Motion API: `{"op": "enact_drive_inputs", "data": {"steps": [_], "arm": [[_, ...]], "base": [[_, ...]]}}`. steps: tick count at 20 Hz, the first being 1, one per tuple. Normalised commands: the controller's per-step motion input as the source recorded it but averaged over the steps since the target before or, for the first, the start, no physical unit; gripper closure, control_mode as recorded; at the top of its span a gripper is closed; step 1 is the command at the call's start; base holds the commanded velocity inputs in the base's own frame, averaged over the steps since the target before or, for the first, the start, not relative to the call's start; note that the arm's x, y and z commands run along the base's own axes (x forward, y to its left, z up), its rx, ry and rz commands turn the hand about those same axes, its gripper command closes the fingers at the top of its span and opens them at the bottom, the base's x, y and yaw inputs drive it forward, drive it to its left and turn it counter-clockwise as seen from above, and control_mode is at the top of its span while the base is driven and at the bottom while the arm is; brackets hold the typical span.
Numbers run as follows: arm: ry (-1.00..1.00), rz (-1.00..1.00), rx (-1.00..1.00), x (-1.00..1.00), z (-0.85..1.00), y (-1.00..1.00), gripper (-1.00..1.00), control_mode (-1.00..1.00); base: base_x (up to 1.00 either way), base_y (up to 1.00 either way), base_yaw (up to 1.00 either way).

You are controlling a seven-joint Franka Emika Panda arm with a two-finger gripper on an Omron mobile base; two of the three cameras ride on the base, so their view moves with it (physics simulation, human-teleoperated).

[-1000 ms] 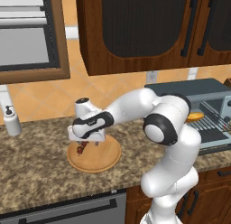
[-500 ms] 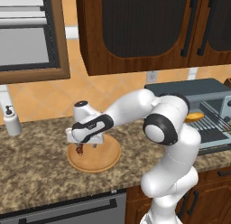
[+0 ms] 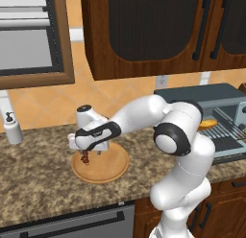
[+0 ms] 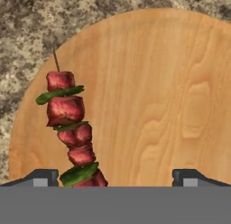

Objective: Pick up the kebab skewer and baguette bread, and place them inside the toaster oven. Close the toaster oven door and start by setting the timer.

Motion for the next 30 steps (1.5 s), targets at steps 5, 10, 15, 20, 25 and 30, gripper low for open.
{"op": "enact_drive_inputs", "data": {"steps": [5, 10, 15, 20, 25, 30], "arm": [[-0.03, 0.00, 0.00, 0.00, -0.03, 0.16, -1.00, -1.00], [-0.01, 0.00, 0.00, 0.00, -0.03, 0.07, -1.00, -1.00], [0.00, 0.06, 0.02, 0.00, -0.11, 0.00, -1.00, -1.00], [0.00, 0.11, 0.02, 0.07, -0.14, 0.00, -1.00, -1.00], [-0.03, 0.07, 0.00, 0.12, -0.26, 0.00, -1.00, -1.00], [-0.06, 0.04, 0.00, 0.17, -0.17, 0.02, -1.00, -1.00]], "base": [[0.00, 0.00, 0.00], [0.00, 0.00, 0.00], [0.00, 0.00, 0.00], [0.00, 0.00, 0.00], [0.00, 0.00, 0.00], [0.00, 0.00, 0.00]]}}
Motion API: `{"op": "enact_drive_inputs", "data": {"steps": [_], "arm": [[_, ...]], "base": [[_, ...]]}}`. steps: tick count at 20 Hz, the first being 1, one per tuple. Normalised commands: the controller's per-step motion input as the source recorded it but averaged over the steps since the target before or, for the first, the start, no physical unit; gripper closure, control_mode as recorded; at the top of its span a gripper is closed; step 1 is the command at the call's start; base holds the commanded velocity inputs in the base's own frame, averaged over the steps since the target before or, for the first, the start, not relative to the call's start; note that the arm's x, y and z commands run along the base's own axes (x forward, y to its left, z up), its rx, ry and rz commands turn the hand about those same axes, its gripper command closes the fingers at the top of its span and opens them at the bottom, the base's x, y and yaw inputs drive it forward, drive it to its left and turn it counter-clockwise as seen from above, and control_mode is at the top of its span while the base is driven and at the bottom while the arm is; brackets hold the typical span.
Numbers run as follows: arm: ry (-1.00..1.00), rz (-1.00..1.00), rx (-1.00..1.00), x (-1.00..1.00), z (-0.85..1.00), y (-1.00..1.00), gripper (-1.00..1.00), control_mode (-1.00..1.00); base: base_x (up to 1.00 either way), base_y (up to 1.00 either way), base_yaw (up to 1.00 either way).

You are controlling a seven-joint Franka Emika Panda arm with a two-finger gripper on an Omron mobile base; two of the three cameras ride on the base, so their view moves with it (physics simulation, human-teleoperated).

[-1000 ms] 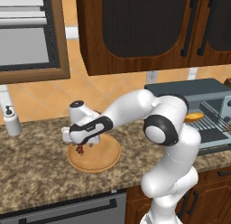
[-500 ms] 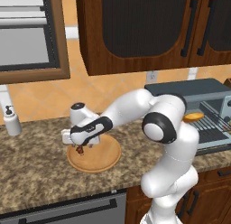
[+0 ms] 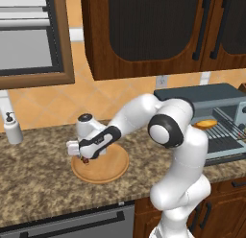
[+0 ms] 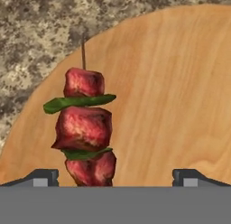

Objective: Pick up the kebab skewer and baguette bread, and place them inside the toaster oven. Close the toaster oven door and start by setting the timer.

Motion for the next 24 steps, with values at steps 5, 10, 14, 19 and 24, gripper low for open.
{"op": "enact_drive_inputs", "data": {"steps": [5, 10, 14, 19, 24], "arm": [[0.00, 0.00, 0.00, 0.18, 0.00, 0.17, -1.00, -1.00], [0.00, 0.00, 0.00, 0.04, -0.17, 0.20, 1.00, -1.00], [-0.05, 0.01, 0.00, 0.00, -0.31, 0.01, 1.00, -1.00], [-0.05, 0.00, 0.00, 0.00, -0.36, 0.00, 1.00, -1.00], [-0.03, 0.00, 0.02, 0.00, -0.16, 0.00, 1.00, -1.00]], "base": [[0.00, 0.00, 0.00], [0.00, 0.00, 0.00], [0.00, 0.00, 0.00], [0.00, 0.00, 0.00], [0.00, 0.00, 0.00]]}}
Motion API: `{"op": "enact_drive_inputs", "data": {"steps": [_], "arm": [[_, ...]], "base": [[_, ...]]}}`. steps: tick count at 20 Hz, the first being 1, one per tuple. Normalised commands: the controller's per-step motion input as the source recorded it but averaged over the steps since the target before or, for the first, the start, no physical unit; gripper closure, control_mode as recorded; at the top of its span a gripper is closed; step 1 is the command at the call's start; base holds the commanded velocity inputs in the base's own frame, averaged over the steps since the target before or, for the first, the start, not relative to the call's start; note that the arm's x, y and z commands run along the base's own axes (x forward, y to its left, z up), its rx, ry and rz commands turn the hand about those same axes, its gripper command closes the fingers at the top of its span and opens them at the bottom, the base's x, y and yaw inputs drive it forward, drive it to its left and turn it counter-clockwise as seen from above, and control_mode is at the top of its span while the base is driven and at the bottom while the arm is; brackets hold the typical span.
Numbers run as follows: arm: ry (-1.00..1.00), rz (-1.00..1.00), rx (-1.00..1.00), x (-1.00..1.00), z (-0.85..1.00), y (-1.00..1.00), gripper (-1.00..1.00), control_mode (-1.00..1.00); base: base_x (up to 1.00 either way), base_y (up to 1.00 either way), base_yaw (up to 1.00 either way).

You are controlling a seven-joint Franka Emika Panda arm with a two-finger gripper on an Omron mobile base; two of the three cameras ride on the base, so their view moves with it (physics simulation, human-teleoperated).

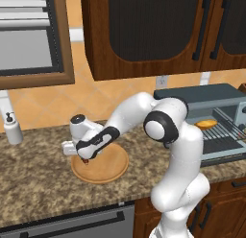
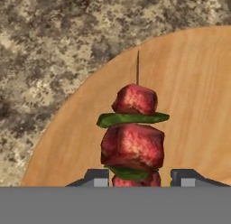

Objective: Pick up the kebab skewer and baguette bread, and place them inside the toaster oven. Close the toaster oven door and start by setting the timer.

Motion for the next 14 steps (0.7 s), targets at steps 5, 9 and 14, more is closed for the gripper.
{"op": "enact_drive_inputs", "data": {"steps": [5, 9, 14], "arm": [[0.00, 0.02, 0.01, 0.00, -0.02, 0.00, 1.00, -1.00], [0.00, 0.00, 0.04, -0.01, -0.03, 0.00, 1.00, -1.00], [-0.02, 0.00, 0.10, -0.44, 0.26, -0.05, 1.00, -1.00]], "base": [[0.00, 0.00, 0.00], [0.00, 0.00, 0.00], [0.00, 0.00, 0.00]]}}
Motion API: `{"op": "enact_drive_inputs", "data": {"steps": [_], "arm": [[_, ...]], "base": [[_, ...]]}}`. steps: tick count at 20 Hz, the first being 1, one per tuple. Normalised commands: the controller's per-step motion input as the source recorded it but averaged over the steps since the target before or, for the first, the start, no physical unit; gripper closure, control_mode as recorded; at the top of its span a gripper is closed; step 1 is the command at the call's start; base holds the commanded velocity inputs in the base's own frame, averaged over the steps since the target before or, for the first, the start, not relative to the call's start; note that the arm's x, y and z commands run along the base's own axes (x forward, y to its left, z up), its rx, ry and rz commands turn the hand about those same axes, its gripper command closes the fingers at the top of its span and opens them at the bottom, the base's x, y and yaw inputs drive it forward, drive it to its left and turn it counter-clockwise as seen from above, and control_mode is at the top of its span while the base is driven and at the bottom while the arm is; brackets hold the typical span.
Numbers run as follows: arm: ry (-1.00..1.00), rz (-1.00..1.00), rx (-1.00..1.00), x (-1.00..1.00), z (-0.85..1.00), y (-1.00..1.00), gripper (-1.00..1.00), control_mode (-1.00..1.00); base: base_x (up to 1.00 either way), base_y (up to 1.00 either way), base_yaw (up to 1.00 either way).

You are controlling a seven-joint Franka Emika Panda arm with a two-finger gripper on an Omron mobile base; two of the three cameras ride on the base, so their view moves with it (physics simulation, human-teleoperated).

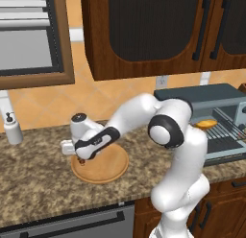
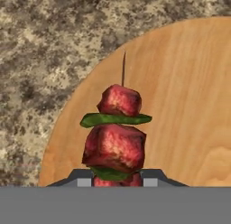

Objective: Pick up the kebab skewer and baguette bread, and place them inside the toaster oven. Close the toaster oven door and start by setting the timer.

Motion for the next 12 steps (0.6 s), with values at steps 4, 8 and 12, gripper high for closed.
{"op": "enact_drive_inputs", "data": {"steps": [4, 8, 12], "arm": [[-0.08, -0.05, 0.14, -0.74, 0.47, -0.30, 1.00, -1.00], [-0.10, -0.12, 0.15, -0.71, 0.46, -0.60, 1.00, -1.00], [-0.06, -0.13, 0.17, -0.58, 0.67, -0.63, 1.00, -1.00]], "base": [[0.00, 0.00, 0.00], [0.00, 0.00, 0.00], [0.00, 0.00, 0.00]]}}
